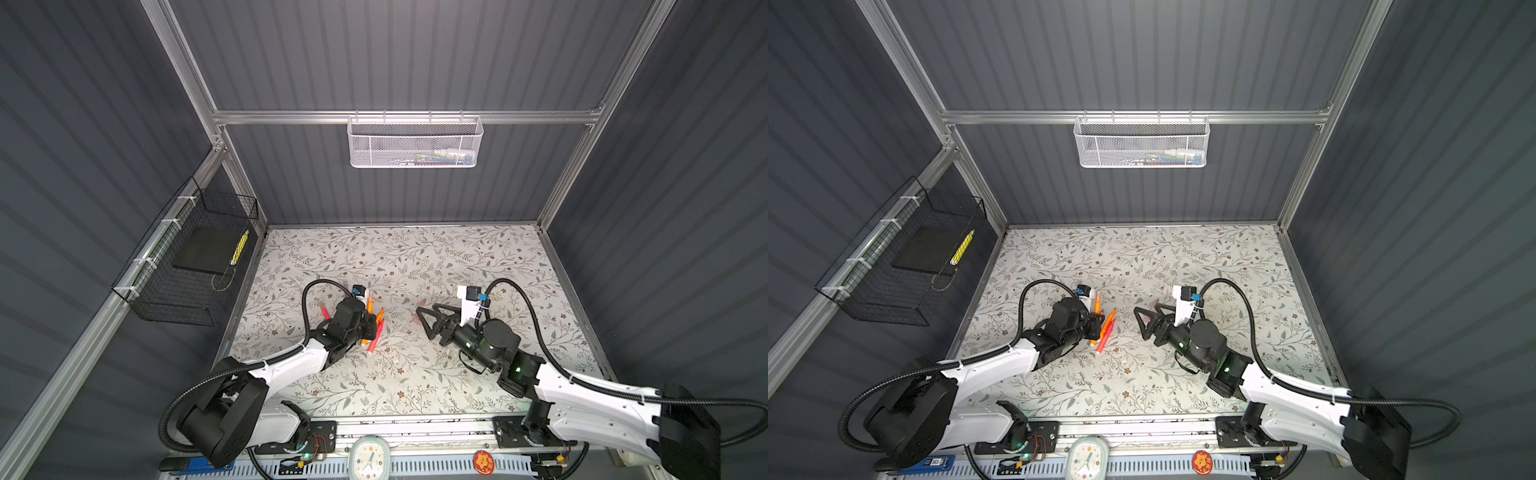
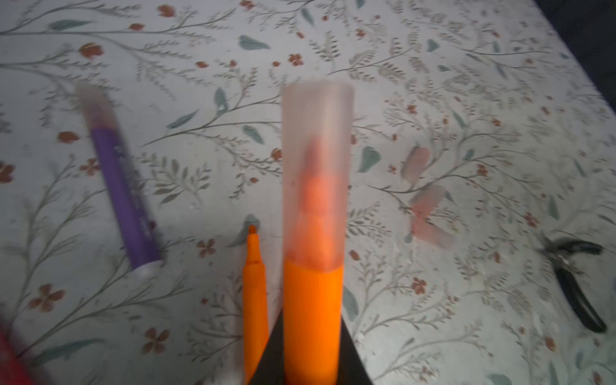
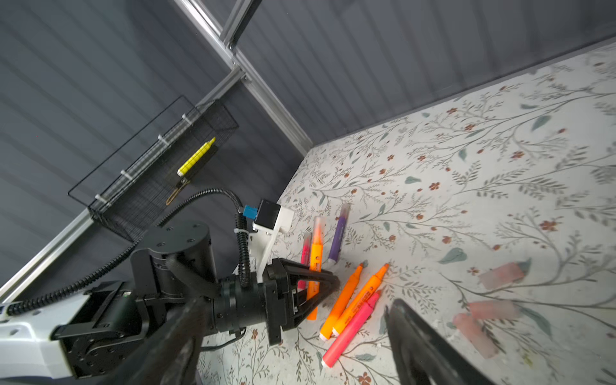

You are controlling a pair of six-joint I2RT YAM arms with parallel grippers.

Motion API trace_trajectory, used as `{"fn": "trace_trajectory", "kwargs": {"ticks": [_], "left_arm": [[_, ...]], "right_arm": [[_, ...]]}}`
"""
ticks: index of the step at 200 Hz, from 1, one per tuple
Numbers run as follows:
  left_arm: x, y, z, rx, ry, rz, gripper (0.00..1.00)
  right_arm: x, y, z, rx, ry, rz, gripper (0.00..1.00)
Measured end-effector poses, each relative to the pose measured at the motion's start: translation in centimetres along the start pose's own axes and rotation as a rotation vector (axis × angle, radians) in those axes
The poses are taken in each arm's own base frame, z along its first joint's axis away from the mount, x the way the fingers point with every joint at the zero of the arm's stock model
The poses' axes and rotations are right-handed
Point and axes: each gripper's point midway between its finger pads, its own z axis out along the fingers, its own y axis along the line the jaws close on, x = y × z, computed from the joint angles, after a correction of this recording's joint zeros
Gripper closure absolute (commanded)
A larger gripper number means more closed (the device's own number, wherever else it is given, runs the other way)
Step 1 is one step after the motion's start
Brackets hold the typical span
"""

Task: Insert pens into pen caps
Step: Place a pen at the middle-left of the table.

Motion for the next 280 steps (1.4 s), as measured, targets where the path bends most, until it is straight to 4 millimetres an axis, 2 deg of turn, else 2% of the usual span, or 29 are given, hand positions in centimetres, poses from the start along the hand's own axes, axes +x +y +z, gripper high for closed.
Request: {"fn": "trace_trajectory", "kwargs": {"ticks": [25,44,58,120,151,159,180,205,235,248,280], "left_arm": [[-0.6,3.5,0.7,-0.182,0.0,-0.075,1.0],[-0.7,5.3,0.9,-0.264,0.006,-0.11,1.0],[-0.6,6.4,1.0,-0.308,0.017,-0.135,1.0],[-0.2,8.7,2.2,-0.392,0.071,-0.197,1.0],[0.1,9.9,2.0,-0.438,0.078,-0.227,0.99],[0.3,10.3,2.0,-0.453,0.083,-0.237,0.96],[0.8,11.0,2.3,-0.481,0.104,-0.261,0.8],[1.0,11.4,2.5,-0.49,0.11,-0.276,0.65],[0.5,11.2,2.4,-0.487,0.108,-0.279,0.56],[0.0,11.0,2.1,-0.483,0.1,-0.28,0.55],[-3.3,10.1,0.5,-0.453,0.025,-0.281,0.52]], "right_arm": [[0.3,-2.3,-1.1,0.079,-0.013,-0.003,0.08],[1.4,-4.3,-1.4,0.147,0.014,-0.008,0.07],[1.9,-5.1,-1.4,0.177,0.029,-0.011,0.07],[4.0,-7.2,-0.4,0.258,0.109,-0.016,0.05],[4.0,-7.3,0.2,0.265,0.123,-0.014,0.05],[4.1,-7.3,0.2,0.265,0.127,-0.013,0.05],[4.5,-7.6,0.3,0.272,0.142,-0.007,0.05],[4.5,-7.7,0.3,0.272,0.145,-0.005,0.05],[4.4,-7.7,0.3,0.27,0.142,-0.003,0.05],[4.1,-7.5,0.2,0.266,0.136,-0.001,0.05],[3.8,-7.4,-0.1,0.265,0.13,-0.003,0.04]]}}
